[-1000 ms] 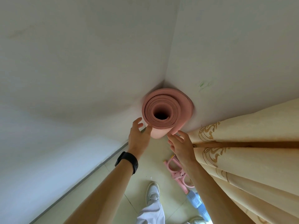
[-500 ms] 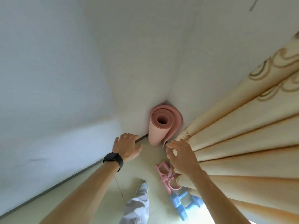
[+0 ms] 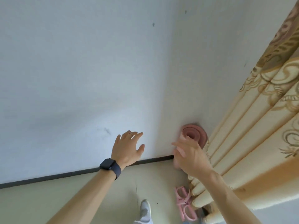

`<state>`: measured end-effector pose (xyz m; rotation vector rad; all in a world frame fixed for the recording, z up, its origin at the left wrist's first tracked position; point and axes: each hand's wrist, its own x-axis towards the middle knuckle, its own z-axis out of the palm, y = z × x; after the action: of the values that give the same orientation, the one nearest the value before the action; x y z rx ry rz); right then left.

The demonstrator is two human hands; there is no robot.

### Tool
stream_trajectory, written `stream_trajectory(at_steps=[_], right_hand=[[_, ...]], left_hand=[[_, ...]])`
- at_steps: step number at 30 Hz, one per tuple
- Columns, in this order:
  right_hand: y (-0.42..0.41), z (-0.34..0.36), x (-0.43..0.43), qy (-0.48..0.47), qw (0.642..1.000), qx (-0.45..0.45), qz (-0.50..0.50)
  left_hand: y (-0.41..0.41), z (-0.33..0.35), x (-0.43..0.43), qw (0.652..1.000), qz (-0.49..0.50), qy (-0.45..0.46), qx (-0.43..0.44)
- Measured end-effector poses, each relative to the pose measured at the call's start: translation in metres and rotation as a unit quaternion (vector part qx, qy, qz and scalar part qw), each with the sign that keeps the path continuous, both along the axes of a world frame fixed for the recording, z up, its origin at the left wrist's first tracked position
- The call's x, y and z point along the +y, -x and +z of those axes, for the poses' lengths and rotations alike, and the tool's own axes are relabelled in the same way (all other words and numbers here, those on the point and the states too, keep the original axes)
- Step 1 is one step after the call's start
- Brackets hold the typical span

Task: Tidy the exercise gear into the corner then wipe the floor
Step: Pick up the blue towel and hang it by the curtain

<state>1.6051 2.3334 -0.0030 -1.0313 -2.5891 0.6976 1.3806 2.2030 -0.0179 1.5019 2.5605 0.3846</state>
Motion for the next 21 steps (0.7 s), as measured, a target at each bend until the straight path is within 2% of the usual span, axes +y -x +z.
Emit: stream_trajectory(at_steps=[4, 9, 15, 21], right_hand=[[0.051, 0.026, -0.064, -0.062, 0.994, -0.003, 0.093], [0.137, 0.068, -0.174, -0.101, 0.969, 0.042, 0.222], [0.233, 0.110, -0.372, -0.111, 0.908, 0.110, 0.390], [0.296, 0.102, -0.603, -0.089, 0.846, 0.101, 0.516]], left_hand=[[0.022, 0.042, -0.104, 0.995, 0.075, -0.019, 0.055], [0.054, 0.090, -0.269, 0.972, 0.205, -0.034, 0.108], [0.071, 0.117, -0.514, 0.915, 0.377, -0.022, 0.139], [0.058, 0.114, -0.765, 0.852, 0.505, 0.004, 0.138]])
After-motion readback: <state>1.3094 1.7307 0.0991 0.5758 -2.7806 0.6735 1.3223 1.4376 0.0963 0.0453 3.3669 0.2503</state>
